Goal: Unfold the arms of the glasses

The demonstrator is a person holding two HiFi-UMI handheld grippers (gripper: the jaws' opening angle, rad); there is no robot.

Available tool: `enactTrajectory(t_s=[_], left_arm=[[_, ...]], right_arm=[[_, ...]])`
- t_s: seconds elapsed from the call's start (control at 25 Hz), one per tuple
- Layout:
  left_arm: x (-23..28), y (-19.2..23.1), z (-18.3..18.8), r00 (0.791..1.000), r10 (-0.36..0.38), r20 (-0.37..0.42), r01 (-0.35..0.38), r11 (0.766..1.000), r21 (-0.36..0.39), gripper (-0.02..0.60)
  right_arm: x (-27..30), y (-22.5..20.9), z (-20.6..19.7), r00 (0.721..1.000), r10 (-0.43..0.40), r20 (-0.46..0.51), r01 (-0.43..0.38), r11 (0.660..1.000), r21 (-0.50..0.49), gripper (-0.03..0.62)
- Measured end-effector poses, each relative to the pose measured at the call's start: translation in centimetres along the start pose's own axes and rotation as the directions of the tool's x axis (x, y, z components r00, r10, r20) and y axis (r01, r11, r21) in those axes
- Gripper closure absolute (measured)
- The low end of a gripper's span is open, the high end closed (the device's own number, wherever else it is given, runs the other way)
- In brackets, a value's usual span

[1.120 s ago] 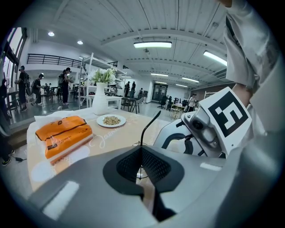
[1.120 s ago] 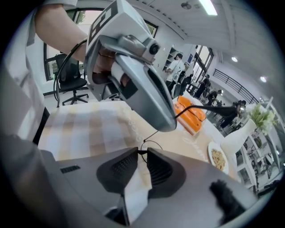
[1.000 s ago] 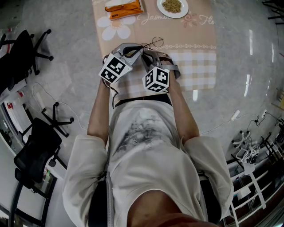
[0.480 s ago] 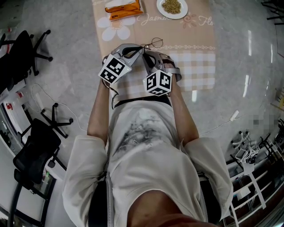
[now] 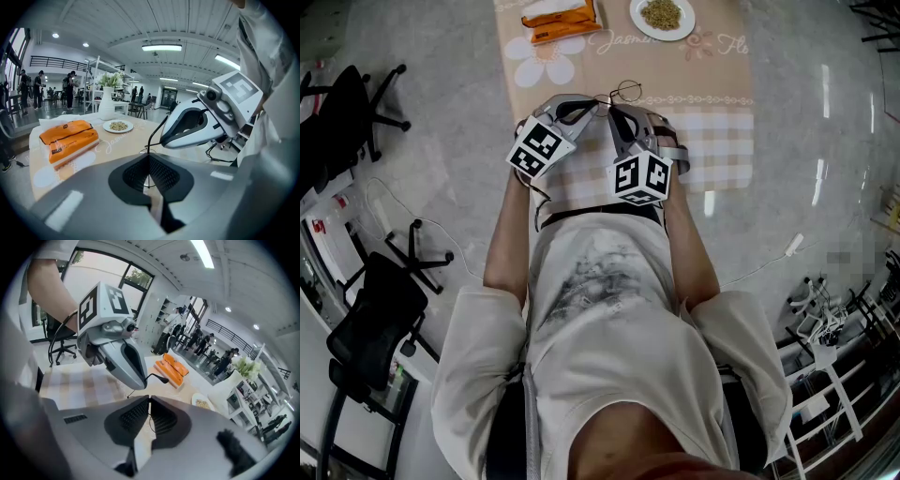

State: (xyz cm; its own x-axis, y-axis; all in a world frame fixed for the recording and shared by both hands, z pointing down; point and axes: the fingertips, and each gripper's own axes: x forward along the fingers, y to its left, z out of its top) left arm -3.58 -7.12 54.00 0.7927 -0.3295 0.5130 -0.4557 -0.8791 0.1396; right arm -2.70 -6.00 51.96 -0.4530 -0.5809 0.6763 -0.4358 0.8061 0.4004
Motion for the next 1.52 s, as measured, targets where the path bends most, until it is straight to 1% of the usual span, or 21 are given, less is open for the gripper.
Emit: enactTrajectory(t_s=[0.52, 1.0, 1.52], left_arm=[[-0.1, -0.1, -0.1, 1.000, -0.007, 0.002, 0.007, 1.000, -0.001, 0.575], [-0.1, -0.1, -0.3, 1.000, -0.009, -0.002, 0.009, 1.000, -0.004, 0.575], [-0.2, -0.1, -0.6, 1.000, -0.001, -0.006, 0.001, 1.000, -0.011, 0.575]], right_arm=[[-1.2, -1.9, -0.1, 0.997, -0.071, -0.010, 0.072, 0.997, 0.023, 0.571], [-2.3, -4.2, -0.7, 0.991, -0.133, -0.021, 0.134, 0.988, 0.073, 0.572], [-3.2, -6.1, -1.8, 0.983, -0.178, -0.039, 0.182, 0.974, 0.133, 0.571]])
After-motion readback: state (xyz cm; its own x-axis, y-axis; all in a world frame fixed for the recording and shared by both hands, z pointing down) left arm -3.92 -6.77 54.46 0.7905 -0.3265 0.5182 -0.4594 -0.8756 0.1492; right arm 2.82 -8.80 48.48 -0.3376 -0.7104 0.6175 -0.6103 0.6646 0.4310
